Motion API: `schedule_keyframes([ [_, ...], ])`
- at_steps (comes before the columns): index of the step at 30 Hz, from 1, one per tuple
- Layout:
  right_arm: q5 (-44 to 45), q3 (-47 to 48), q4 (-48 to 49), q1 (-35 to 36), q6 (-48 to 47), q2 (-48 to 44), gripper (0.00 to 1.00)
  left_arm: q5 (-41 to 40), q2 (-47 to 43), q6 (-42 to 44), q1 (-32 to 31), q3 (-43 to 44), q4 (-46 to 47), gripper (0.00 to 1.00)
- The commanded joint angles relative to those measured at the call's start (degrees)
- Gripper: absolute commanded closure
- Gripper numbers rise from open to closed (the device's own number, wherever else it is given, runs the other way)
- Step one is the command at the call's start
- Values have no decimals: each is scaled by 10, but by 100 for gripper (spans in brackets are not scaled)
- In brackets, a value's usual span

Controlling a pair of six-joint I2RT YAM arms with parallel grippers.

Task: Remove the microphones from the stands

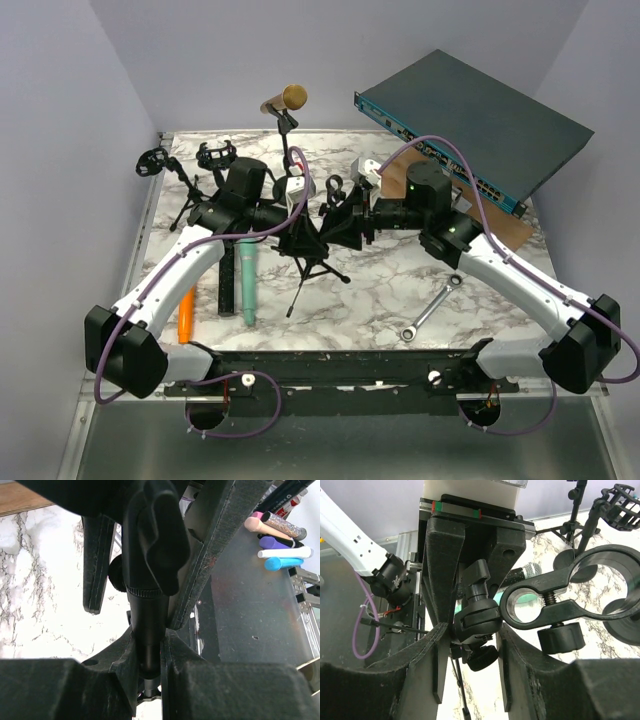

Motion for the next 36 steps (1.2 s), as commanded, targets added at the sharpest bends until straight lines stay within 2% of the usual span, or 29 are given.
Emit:
schedule_keyframes([
  [1,-23,-2,41,0,3,7,58,36,8,21,-16,28,-10,100],
  [5,-33,-7,49,0,9,5,72,32,10,21,-18,30,-9,100],
  [10,-32,-8,47,-1,11,3,99,25,13,15,-18,31,-5,100],
  [13,-14,-12,46,0,9,-3,99,6,12,3,-18,30,4,100],
  [19,88,-15,42,0,3,-22,99,-59,5,-19,-15,22,27,65],
  [24,130,-14,43,0,0,-22,99,-103,6,-31,-14,20,40,49],
  [30,191,-9,43,0,-10,-14,99,-129,5,-27,-8,20,33,39],
  [36,237,-15,60,0,-26,0,99,-154,-8,-17,6,7,31,37],
])
